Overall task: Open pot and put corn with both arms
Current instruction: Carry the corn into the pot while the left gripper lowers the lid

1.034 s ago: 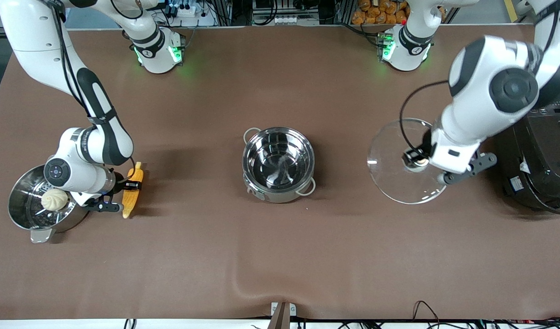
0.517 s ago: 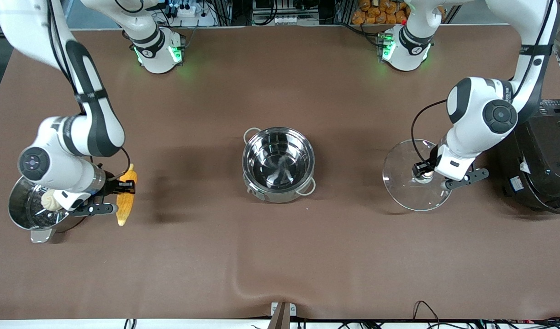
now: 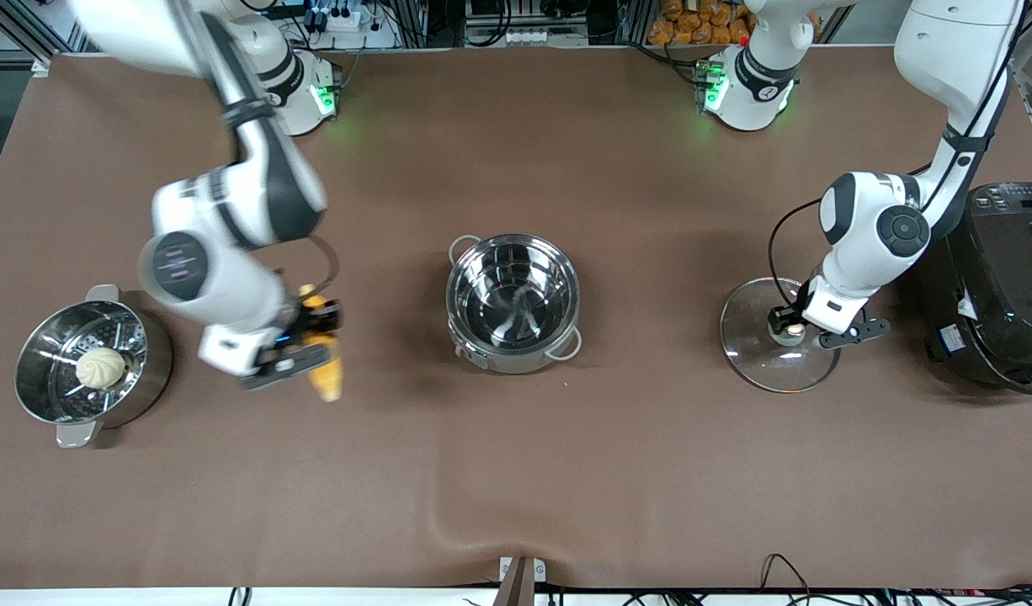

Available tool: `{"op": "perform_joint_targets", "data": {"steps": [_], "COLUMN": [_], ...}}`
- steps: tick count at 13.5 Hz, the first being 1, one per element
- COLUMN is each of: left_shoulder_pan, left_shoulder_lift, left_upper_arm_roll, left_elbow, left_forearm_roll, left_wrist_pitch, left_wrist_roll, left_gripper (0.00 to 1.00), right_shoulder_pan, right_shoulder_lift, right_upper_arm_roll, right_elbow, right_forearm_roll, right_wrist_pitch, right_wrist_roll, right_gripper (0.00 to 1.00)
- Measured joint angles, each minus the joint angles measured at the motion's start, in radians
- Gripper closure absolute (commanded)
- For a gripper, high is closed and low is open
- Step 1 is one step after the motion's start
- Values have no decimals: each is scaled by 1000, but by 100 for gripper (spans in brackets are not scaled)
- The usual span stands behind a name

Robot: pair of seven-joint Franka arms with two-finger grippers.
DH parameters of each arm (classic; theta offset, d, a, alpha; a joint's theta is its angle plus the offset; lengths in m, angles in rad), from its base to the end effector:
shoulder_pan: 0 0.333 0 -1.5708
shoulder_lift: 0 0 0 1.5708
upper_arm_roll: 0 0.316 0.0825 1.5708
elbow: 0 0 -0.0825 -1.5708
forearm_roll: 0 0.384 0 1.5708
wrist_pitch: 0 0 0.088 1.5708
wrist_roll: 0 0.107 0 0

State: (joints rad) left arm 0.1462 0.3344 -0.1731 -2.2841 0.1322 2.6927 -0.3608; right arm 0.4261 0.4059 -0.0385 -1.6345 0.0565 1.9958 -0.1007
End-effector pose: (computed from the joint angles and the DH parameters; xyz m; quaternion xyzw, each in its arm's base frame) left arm 0.5407 -0.0204 0.2156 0.9926 0.1140 0.0408 0.0050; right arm 0.6119 0.2566 0.3799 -0.9725 -0.2311 0.0244 0.0145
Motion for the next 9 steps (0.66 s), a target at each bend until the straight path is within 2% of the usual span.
{"op": "perform_joint_targets", "data": {"steps": [1,6,7,9], "left_shoulder_pan": [0,-2,-3,-3], "left_shoulder_lift": [0,-11,-24,-62], "left_upper_arm_roll": [-1,-11,-14,-34], "left_elbow": [0,36,69,182], "left_forearm_roll": [0,0,0,0], "left_wrist_pitch": [0,-15,-67,-263], "left_wrist_roll": [0,0,0,0], "left_gripper": [0,0,0,0], "right_shoulder_pan": [56,249,273,310], "right_shoulder_lift": [2,89,115,156], "right_upper_arm_roll": [0,-2,-3,-5], "right_elbow": [14,121,132,144], "right_forearm_roll": [-9,-121,-126,-159], "right_wrist_pitch": [4,82,113,151], "right_wrist_roll": [0,1,1,16], "right_gripper": [100,100,100,100]}}
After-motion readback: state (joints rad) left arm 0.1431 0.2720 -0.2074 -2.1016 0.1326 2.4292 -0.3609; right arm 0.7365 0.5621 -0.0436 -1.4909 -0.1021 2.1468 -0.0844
